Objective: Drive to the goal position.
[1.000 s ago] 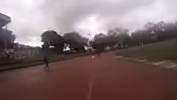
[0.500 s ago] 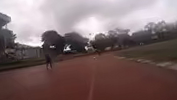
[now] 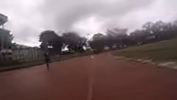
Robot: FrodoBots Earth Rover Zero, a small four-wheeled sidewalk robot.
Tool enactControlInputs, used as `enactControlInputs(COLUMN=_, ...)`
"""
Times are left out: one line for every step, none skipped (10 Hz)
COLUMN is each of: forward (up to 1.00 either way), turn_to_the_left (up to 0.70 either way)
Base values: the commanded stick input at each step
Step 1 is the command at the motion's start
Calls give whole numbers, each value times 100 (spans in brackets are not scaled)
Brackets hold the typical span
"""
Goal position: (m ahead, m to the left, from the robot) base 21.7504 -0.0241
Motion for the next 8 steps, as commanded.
enactControlInputs(forward=50, turn_to_the_left=2)
enactControlInputs(forward=50, turn_to_the_left=2)
enactControlInputs(forward=50, turn_to_the_left=2)
enactControlInputs(forward=50, turn_to_the_left=2)
enactControlInputs(forward=50, turn_to_the_left=2)
enactControlInputs(forward=50, turn_to_the_left=2)
enactControlInputs(forward=50, turn_to_the_left=2)
enactControlInputs(forward=50, turn_to_the_left=2)
